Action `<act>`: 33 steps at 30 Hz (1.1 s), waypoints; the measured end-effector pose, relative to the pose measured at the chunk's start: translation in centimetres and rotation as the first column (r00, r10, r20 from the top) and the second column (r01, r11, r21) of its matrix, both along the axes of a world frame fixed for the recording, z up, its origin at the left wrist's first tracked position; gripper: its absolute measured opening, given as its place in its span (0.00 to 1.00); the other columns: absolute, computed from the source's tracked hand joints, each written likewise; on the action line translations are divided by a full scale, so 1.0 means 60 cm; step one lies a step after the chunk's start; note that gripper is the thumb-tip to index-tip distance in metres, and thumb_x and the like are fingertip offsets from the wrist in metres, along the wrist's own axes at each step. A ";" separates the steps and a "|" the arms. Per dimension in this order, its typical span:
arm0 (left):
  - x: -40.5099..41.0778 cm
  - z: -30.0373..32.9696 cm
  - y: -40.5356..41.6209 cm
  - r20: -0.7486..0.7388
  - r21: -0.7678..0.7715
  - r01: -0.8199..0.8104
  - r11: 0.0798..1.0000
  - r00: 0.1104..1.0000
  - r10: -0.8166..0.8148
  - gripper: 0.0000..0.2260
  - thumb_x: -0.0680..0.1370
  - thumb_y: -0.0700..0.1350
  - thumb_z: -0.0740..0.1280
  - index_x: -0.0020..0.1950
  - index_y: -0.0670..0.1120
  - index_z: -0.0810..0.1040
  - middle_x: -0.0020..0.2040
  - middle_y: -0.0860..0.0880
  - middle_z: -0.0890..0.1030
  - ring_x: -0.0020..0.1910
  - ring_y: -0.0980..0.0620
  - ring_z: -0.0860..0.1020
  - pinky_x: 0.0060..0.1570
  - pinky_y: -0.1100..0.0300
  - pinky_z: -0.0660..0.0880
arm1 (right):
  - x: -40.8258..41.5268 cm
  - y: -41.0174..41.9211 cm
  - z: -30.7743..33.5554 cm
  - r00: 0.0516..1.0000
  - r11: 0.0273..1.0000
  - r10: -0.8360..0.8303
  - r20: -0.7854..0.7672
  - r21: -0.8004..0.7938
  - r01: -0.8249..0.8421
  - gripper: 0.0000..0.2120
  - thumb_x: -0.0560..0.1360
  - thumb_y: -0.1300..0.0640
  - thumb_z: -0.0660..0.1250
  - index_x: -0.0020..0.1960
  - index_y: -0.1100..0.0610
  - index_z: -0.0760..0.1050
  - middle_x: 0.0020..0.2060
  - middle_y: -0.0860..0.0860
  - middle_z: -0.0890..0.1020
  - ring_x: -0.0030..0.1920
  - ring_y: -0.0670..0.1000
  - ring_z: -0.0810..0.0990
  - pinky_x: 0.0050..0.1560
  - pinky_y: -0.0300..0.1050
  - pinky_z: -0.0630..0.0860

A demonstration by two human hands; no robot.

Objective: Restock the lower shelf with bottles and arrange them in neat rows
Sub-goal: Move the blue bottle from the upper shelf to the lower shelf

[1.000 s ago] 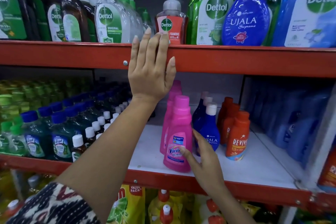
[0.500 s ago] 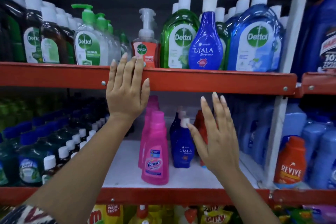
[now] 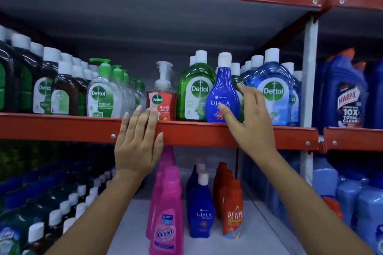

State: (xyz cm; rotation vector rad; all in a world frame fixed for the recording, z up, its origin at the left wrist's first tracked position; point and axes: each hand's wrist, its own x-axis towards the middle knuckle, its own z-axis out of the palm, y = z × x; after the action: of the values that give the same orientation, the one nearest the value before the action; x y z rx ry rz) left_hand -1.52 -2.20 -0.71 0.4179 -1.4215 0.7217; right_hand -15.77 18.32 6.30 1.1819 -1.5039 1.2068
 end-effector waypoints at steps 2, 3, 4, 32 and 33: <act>0.000 0.000 -0.001 0.000 -0.005 -0.003 1.000 1.000 0.003 0.23 0.84 0.50 0.50 0.69 0.37 0.72 0.65 0.37 0.77 0.69 0.39 0.70 0.73 0.44 0.61 | -0.005 -0.001 0.019 0.994 0.997 0.030 0.108 0.074 -0.038 0.29 0.75 0.46 0.68 0.72 0.56 0.65 0.67 0.52 0.72 0.63 0.51 0.74 0.56 0.37 0.68; -0.001 0.000 -0.002 0.000 -0.006 -0.003 1.000 1.000 0.003 0.23 0.84 0.50 0.50 0.69 0.37 0.72 0.65 0.37 0.77 0.69 0.39 0.70 0.73 0.44 0.60 | -0.007 -0.001 0.026 0.987 0.993 0.040 0.153 0.103 -0.057 0.30 0.74 0.46 0.69 0.71 0.55 0.65 0.66 0.52 0.74 0.63 0.52 0.75 0.58 0.44 0.71; -0.001 0.000 -0.002 0.002 -0.004 -0.003 1.000 1.000 0.003 0.23 0.84 0.50 0.50 0.69 0.37 0.72 0.65 0.37 0.77 0.69 0.39 0.70 0.74 0.44 0.60 | -0.009 -0.001 0.033 0.980 0.990 0.056 0.193 0.119 -0.079 0.29 0.73 0.46 0.70 0.70 0.55 0.67 0.64 0.52 0.76 0.61 0.52 0.76 0.59 0.49 0.74; -0.001 -0.002 0.000 0.007 -0.004 -0.011 1.000 1.000 0.011 0.23 0.83 0.50 0.51 0.69 0.37 0.72 0.65 0.38 0.77 0.70 0.39 0.70 0.73 0.43 0.61 | 0.015 0.079 0.003 0.830 0.890 0.455 0.322 -0.143 -0.432 0.21 0.69 0.54 0.76 0.61 0.53 0.78 0.52 0.47 0.84 0.49 0.47 0.84 0.43 0.38 0.80; -0.002 -0.003 0.000 0.007 -0.004 -0.012 1.000 1.000 0.012 0.23 0.83 0.50 0.51 0.69 0.37 0.72 0.65 0.38 0.77 0.70 0.39 0.70 0.73 0.43 0.61 | 0.016 0.082 -0.014 0.819 0.885 0.464 0.337 -0.137 -0.445 0.22 0.69 0.54 0.77 0.61 0.53 0.78 0.53 0.47 0.84 0.49 0.48 0.84 0.44 0.41 0.81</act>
State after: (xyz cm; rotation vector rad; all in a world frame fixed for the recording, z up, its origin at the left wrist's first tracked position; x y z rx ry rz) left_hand -1.61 -2.19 -0.88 0.4222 -1.4248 0.7362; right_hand -14.81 23.23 5.47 1.3877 -1.4774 1.8629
